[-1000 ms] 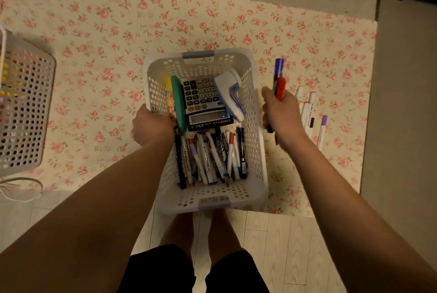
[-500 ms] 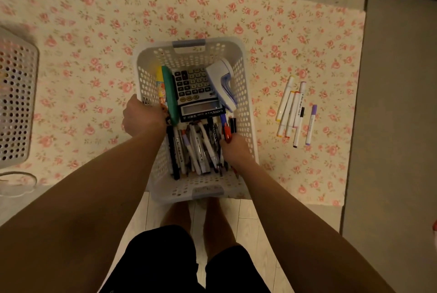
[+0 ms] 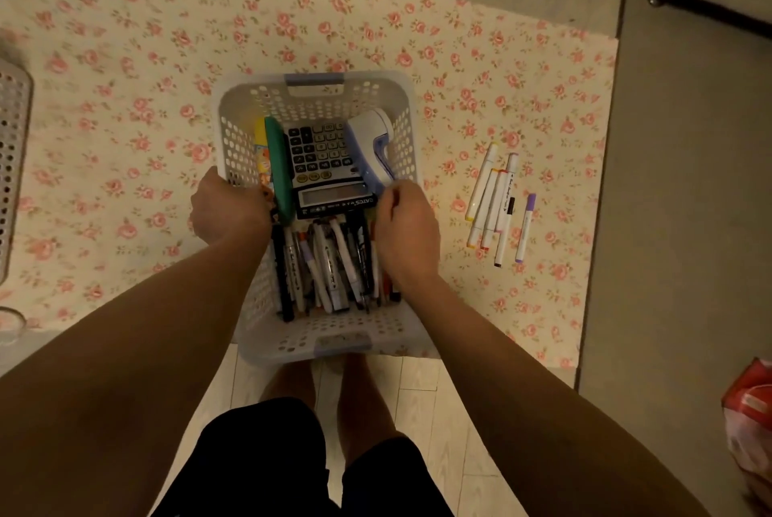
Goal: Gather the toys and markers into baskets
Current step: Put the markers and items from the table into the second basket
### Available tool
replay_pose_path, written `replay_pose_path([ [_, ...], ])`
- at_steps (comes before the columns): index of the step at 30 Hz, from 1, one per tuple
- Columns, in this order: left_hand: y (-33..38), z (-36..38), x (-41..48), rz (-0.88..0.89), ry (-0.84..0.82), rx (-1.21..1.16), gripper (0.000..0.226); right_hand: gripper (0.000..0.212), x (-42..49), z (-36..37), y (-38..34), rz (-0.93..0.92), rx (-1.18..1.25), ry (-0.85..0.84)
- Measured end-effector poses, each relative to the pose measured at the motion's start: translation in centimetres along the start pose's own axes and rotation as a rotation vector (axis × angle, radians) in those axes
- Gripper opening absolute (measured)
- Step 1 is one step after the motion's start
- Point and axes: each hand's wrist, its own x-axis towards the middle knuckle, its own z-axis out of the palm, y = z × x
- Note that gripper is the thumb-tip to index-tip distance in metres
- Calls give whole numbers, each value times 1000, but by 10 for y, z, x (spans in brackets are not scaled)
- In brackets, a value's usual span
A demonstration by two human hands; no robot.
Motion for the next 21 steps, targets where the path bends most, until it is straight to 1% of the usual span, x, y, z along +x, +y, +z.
replay_pose_path([
  [2, 1, 0, -2, 7, 2, -9, 25, 22, 16, -18, -4, -120, 13, 164],
  [3, 1, -1, -2, 13, -1, -17, 25, 21, 26, -25, 0, -149, 20, 226],
  [4, 0, 0, -3, 21, -4, -24, 25, 21, 38, -31, 6, -146, 23, 272],
  [6, -1, 0, -2, 35, 0, -28, 23, 23, 60, -38, 26, -65, -8, 301],
  [9, 0, 1, -2, 33, 2, -20, 22, 23, 86, -42, 71, 142, -156, 195],
  [11, 0, 1, -2, 29, 9, -19, 21, 28, 97, -46, 99, 266, -269, 97],
  [13, -1, 3, -1, 28, 21, -18, 20, 31, 106, -50, 121, 352, -300, 41],
  [17, -3, 7, 2, 28, 32, -8, 19, 27, 120, -48, 139, 431, -263, 12],
  [21, -4, 8, 3, 30, 33, 10, 19, 34, 127, -37, 138, 468, -249, -23],
])
